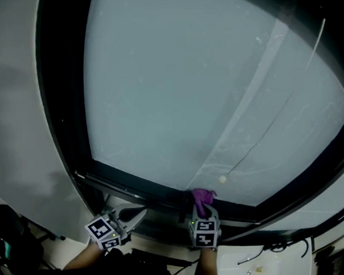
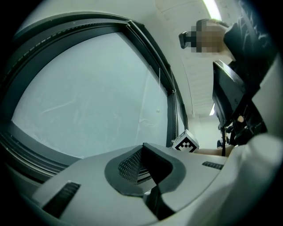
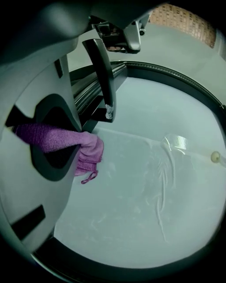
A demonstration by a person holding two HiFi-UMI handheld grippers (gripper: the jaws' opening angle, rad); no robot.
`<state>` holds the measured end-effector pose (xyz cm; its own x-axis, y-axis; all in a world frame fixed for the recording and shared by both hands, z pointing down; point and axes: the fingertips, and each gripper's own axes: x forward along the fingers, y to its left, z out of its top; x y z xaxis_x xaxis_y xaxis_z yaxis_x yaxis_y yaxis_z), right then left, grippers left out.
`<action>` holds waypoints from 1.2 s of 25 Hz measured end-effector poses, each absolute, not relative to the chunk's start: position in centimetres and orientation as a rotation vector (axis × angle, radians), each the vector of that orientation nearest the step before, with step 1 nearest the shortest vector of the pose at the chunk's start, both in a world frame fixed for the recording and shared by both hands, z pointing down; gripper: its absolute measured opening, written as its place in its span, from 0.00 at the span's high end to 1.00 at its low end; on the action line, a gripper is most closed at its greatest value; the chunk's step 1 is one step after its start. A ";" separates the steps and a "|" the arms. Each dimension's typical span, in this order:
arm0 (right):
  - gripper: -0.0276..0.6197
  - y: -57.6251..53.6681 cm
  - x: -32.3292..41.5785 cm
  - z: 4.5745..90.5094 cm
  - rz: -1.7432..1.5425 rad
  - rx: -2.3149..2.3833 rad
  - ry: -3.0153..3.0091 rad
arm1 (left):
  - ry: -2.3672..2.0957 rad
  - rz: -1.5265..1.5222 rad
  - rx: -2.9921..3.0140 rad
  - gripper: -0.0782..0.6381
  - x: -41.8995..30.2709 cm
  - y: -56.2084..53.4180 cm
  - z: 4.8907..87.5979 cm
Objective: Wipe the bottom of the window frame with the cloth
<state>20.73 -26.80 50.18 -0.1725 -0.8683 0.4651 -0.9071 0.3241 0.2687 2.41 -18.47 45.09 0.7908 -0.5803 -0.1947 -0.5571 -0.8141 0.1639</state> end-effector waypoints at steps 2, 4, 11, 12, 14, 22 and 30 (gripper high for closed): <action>0.86 -27.0 20.8 49.9 0.141 1.578 -2.071 | -0.931 -0.359 2.871 0.89 1.9 -18.7 45.3; 0.86 -27.1 20.8 49.8 0.181 1.600 -2.081 | -0.939 -0.357 2.867 0.89 1.5 -18.7 45.4; 0.86 -26.3 19.8 48.6 0.164 1.673 -2.096 | -0.929 -0.330 2.851 0.89 -0.5 -18.8 46.0; 0.86 -26.1 19.5 48.4 0.150 1.675 -2.108 | -0.923 -0.328 2.848 0.89 -0.7 -18.9 46.1; 0.86 -25.8 18.9 48.1 0.119 1.673 -2.128 | -0.895 -0.322 2.860 0.89 -0.7 -18.9 46.2; 0.86 -25.3 16.7 48.0 0.024 1.562 -2.235 | -0.827 -0.293 2.886 0.89 -0.7 -18.8 46.9; 0.86 -24.5 16.2 49.1 0.055 1.518 -2.301 | -0.939 -0.294 2.843 0.89 -0.8 -17.4 46.6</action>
<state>16.23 -24.55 49.10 -0.3432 -0.8778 0.3341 -0.8928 0.4154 0.1743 -0.85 -17.38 46.58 0.7871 -0.6002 -0.1424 -0.5741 -0.7972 0.1867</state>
